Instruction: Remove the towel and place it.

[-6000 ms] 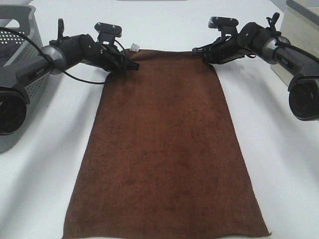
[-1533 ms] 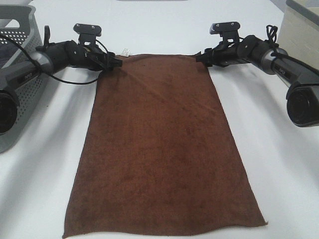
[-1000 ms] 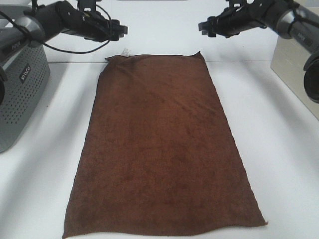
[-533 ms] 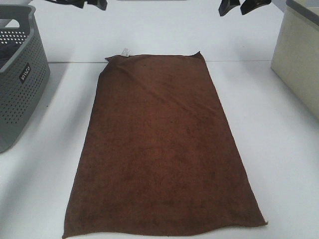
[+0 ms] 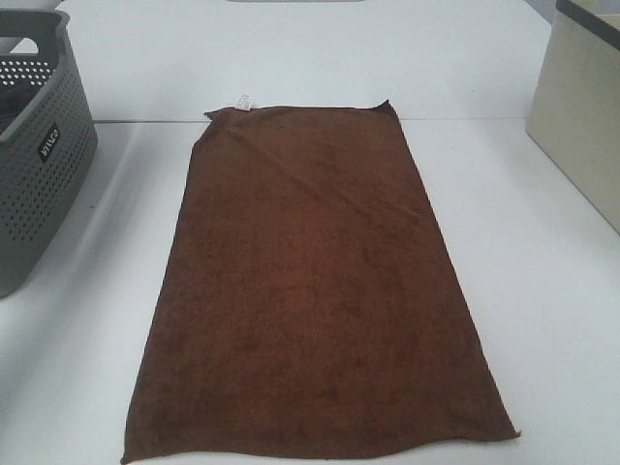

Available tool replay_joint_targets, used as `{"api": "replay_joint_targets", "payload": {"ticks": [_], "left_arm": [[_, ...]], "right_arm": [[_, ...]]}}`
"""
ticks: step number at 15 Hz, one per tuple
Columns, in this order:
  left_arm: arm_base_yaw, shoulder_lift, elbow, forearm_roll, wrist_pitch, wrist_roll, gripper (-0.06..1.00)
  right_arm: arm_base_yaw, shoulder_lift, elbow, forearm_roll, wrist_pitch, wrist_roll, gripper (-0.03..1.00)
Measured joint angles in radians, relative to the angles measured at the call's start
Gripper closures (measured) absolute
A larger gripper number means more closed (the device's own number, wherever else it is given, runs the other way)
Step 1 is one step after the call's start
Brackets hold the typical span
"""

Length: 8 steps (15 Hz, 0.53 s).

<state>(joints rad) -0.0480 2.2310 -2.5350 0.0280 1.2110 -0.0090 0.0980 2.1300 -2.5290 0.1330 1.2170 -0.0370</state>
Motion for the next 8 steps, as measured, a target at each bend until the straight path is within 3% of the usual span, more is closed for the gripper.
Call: {"api": "replay_joint_targets", "payload": {"ticks": [3, 5, 8], "left_arm": [[-0.001, -0.130, 0.207, -0.002, 0.000, -0.025, 0.30], [-0.001, -0.283, 0.455, 0.011, -0.012, -0.032, 0.30], [-0.001, -0.630, 0.880, 0.018, -0.199, -0.086, 0.30]], "right_arm": [[0.000, -0.238, 0.355, 0.001, 0.000, 0.007, 0.33], [0.000, -0.451, 0.632, -0.004, 0.000, 0.009, 0.33], [0.000, -0.770, 1.000, -0.007, 0.001, 0.015, 0.33]]}}
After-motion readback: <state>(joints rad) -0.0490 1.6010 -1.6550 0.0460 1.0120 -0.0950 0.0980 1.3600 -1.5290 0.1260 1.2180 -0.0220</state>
